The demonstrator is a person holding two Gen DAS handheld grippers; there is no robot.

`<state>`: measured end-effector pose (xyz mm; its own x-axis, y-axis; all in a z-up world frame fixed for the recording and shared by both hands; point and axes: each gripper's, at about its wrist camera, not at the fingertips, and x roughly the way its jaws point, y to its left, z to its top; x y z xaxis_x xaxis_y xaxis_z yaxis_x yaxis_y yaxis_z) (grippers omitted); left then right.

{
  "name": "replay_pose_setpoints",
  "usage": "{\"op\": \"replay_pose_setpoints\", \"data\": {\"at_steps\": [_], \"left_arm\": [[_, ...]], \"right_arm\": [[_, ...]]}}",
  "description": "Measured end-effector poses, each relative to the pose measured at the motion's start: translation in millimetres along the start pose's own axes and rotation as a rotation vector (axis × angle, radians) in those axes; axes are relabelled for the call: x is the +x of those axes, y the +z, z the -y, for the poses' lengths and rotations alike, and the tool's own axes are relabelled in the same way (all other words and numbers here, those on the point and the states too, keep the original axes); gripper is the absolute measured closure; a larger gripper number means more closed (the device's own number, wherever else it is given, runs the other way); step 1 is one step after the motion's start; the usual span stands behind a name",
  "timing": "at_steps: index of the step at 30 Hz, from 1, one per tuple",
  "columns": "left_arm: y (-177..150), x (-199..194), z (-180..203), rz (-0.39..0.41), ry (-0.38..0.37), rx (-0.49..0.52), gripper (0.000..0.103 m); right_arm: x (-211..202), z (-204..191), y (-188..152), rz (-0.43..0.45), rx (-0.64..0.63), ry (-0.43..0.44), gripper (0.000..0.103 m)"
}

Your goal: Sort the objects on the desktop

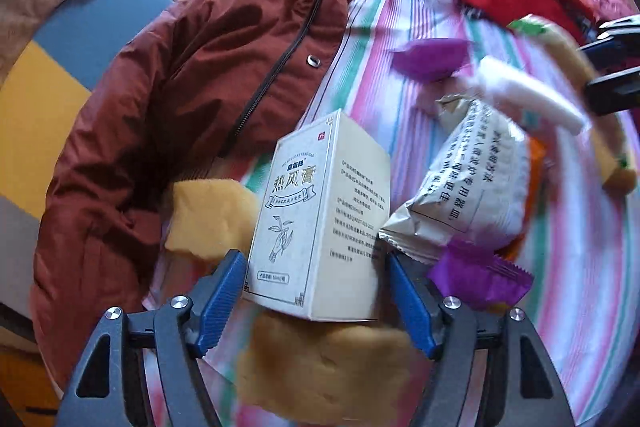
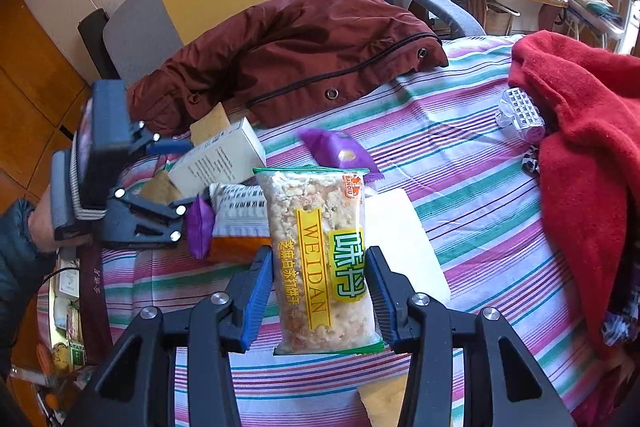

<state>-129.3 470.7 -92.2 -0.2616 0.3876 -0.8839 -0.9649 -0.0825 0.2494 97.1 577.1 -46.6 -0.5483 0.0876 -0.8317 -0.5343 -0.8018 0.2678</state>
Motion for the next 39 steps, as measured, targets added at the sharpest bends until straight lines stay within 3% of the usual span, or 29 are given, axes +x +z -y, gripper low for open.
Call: {"op": "replay_pose_setpoints", "data": {"at_steps": [4, 5, 9, 13, 19, 23, 26, 27, 29, 30, 39], "left_arm": [[-15.3, -23.8, 3.5, 0.049, -0.052, -0.111, 0.03], [-19.3, -31.4, 2.8, 0.065, -0.078, -0.153, 0.046], [-30.9, -41.4, 4.6, 0.041, -0.094, -0.229, 0.048], [-53.9, -47.7, 19.8, 0.004, -0.169, -0.274, 0.048], [-74.5, -51.4, 26.5, -0.038, -0.115, -0.3, 0.042], [-70.9, -54.6, 29.2, -0.048, -0.088, -0.288, 0.036], [-64.3, -48.0, 24.2, -0.048, -0.104, -0.347, 0.036], [-62.7, -45.5, 22.6, -0.044, -0.106, -0.363, 0.037], [-62.8, -38.1, 18.8, -0.051, -0.1, -0.409, 0.051], [-64.4, -37.2, 17.8, -0.05, -0.089, -0.431, 0.052], [-99.6, -102.8, 23.7, 0.096, -0.051, -0.581, 0.052]], "right_arm": [[-2.1, -2.8, 0.5, 0.011, -0.014, 0.012, 0.056], [-2.6, -4.6, 0.7, 0.014, -0.021, 0.014, 0.056], [-2.0, -13.4, -0.5, 0.016, -0.059, 0.019, 0.056], [1.2, -13.4, -2.4, 0.002, -0.064, 0.004, 0.056], [2.9, -10.9, -2.8, -0.006, -0.053, -0.009, 0.056], [4.1, -10.9, -3.0, -0.01, -0.055, -0.018, 0.056], [4.7, -10.6, -2.9, -0.012, -0.056, -0.022, 0.056], [4.9, -10.7, -3.1, -0.012, -0.057, -0.024, 0.056], [4.1, -12.1, -3.4, -0.007, -0.065, -0.022, 0.056], [3.1, -13.8, -3.7, 0.0, -0.073, -0.021, 0.056], [-9.6, -36.0, -8.2, 0.061, -0.174, 0.043, 0.056]]}}
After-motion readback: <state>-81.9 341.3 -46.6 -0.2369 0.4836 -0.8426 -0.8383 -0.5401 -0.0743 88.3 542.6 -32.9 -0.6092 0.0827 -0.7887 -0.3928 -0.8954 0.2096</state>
